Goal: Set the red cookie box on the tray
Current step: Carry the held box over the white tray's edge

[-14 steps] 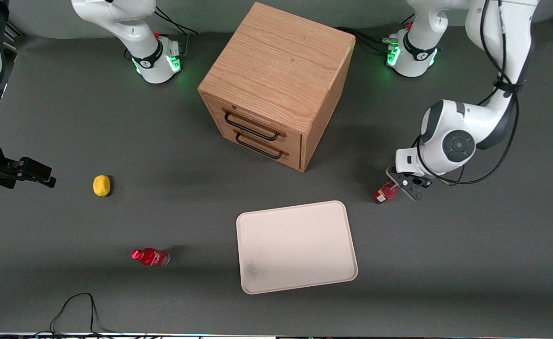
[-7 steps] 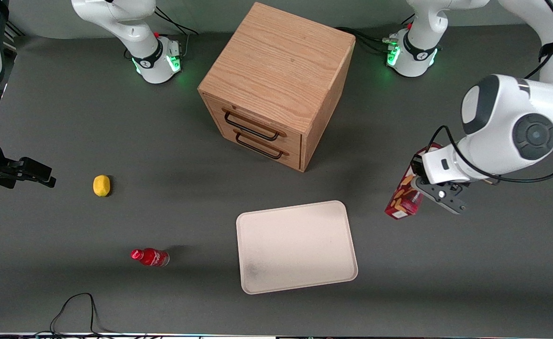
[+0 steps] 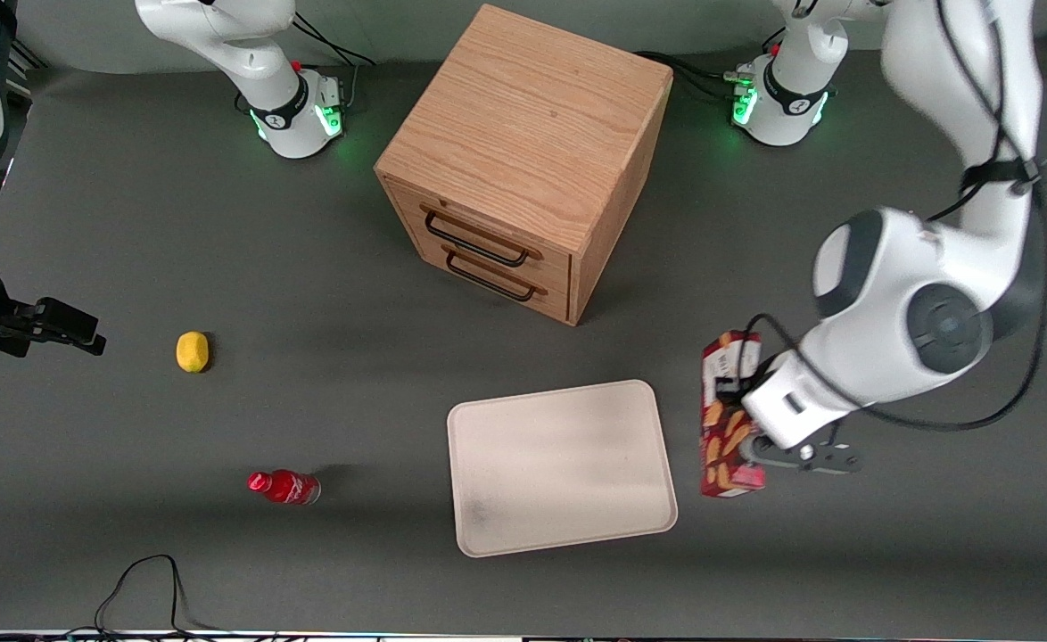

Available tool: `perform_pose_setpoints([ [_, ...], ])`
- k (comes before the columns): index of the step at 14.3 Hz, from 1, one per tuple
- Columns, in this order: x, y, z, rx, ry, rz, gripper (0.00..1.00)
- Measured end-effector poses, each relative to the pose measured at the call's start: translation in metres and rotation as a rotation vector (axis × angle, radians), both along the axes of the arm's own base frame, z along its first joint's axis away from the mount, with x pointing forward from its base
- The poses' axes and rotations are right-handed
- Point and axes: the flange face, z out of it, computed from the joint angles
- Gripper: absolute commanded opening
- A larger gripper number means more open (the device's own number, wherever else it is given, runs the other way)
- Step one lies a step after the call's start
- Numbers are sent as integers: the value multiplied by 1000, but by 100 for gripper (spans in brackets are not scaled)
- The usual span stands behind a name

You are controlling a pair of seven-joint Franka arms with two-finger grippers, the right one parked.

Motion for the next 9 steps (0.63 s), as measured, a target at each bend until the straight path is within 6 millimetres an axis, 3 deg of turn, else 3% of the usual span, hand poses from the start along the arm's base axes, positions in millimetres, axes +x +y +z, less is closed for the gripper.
perform_pose_setpoints([
  [2, 7, -35, -38, 22, 15, 59, 0],
  [4, 12, -57, -74, 29, 6, 89, 0],
  [9, 19, -67, -154, 84, -24, 104, 0],
])
